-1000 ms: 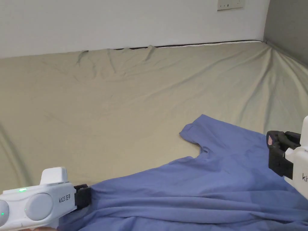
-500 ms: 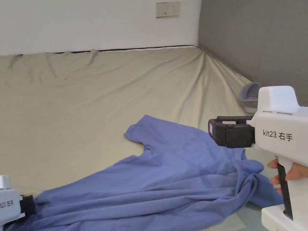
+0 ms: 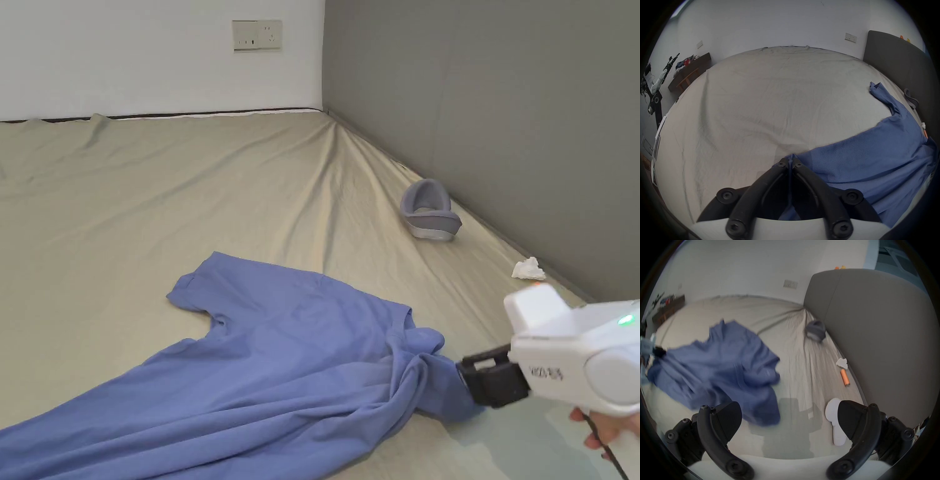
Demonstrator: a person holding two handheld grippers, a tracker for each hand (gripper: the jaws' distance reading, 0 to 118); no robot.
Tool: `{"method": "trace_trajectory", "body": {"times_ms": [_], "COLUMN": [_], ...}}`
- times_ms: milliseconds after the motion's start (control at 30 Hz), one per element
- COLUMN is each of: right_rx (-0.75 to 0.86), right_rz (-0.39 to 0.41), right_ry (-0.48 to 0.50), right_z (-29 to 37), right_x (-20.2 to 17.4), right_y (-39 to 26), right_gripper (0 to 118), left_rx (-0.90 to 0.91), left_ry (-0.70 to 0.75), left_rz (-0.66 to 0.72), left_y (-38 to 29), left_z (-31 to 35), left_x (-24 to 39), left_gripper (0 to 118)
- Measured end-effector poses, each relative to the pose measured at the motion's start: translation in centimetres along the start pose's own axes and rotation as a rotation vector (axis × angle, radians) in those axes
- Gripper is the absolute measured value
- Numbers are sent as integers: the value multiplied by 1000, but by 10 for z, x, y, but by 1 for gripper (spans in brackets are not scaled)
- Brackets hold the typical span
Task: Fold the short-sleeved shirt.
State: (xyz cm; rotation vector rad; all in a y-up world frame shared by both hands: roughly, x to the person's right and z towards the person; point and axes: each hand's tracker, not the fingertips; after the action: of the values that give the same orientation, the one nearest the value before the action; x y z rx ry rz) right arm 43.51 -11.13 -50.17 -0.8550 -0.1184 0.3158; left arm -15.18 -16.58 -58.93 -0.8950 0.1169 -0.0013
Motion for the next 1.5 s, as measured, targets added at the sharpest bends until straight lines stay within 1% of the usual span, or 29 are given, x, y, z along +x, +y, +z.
{"method": "trace_trajectory", "body": {"times_ms": [33, 100, 133, 200, 267, 300, 333, 367, 400, 433, 467, 500, 533, 567, 600, 633, 700, 767, 867, 933, 967, 1067, 1200, 1267, 1300, 1400, 1433, 1467, 1500], "right_rx": [-15, -28, -38, -61, -84, -88, -82, -76, -61, -50, -28, -31, -49, -71, -27, 47, 110, 152, 281, 374, 404, 532, 677, 711, 756, 769, 764, 784, 779], "right_rz": [6, -26, -45, -63, -83, -111, -188, -254, -283, -249, -200, -172, -193, -240, -261, -259, -241, -261, -302, -285, -271, -266, -227, -244, -210, -245, -265, -253, -283], "right_ry": [10, 63, 100, 96, 88, 107, 157, 179, 218, 120, 109, 130, 162, 196, 204, 183, 135, 163, 182, 177, 200, 211, 146, 158, 122, 45, 11, -43, -70], "right_z": [-9, -29, -40, -64, -79, -85, -84, -81, -79, -73, -70, -71, -69, -66, -61, -53, -38, -23, 10, 38, 52, 98, 155, 178, 191, 209, 213, 218, 219], "right_x": [-5, -15, -18, -22, -24, -20, -15, -10, -7, -3, -2, -1, 1, -2, -1, -2, -2, 4, 8, 7, 7, 6, 3, 5, 7, 17, 20, 24, 28], "right_y": [-5, -10, -11, -12, -14, -16, -16, -17, -17, -15, -14, -14, -13, -10, -9, -9, -2, 10, 35, 55, 67, 103, 139, 147, 153, 158, 159, 160, 161], "right_gripper": [117, 117, 117, 116, 108, 103, 102, 97, 79, 56, 19, 6, 6, 6, 6, 6, 6, 6, 6, 6, 6, 6, 6, 6, 6, 6, 6, 6, 6], "left_rx": [4, 26, 81, 140, 161, 145, 143, 147, 157, 156, 152, 159, 169, 174, 180, 189, 233, 254, 301, 372, 407, 546, 693, 753, 798, 844, 850, 850, 861], "left_ry": [-2, -9, -23, -60, -89, -87, -88, -95, -108, -116, -114, -127, -166, -194, -203, -219, -264, -275, -299, -319, -321, -350, -264, -141, -81, 88, 163, 268, 334], "left_rz": [-1, -5, -10, 44, 98, 84, 81, 76, 77, 78, 80, 87, 96, 118, 144, 170, 208, 222, 233, 256, 257, 279, 224, 167, 135, 141, 146, 127, 105], "left_y": [-1, -5, -8, -17, -19, -17, -15, -14, -13, -11, -9, -8, -8, -8, -7, -7, -4, 6, 26, 42, 51, 78, 104, 110, 111, 111, 110, 110, 110], "left_z": [0, 0, -2, -7, -7, -8, -8, -8, -9, -11, -11, -11, -11, -11, -10, -9, -4, 6, 31, 57, 73, 128, 207, 246, 264, 298, 305, 310, 313], "left_x": [-1, -1, -4, -8, -12, -14, -13, -13, -12, -10, -7, -5, -3, -1, 2, 3, 3, 3, -1, -8, -12, -26, -41, -47, -51, -71, -76, -80, -84], "left_gripper": [0, 0, 0, 0, 0, 0, 0, 0, 0, 0, 0, 0, 0, 0, 0, 0, 0, 0, 0, 0, 0, 0, 0, 0, 0, 0, 0, 0, 0]}}
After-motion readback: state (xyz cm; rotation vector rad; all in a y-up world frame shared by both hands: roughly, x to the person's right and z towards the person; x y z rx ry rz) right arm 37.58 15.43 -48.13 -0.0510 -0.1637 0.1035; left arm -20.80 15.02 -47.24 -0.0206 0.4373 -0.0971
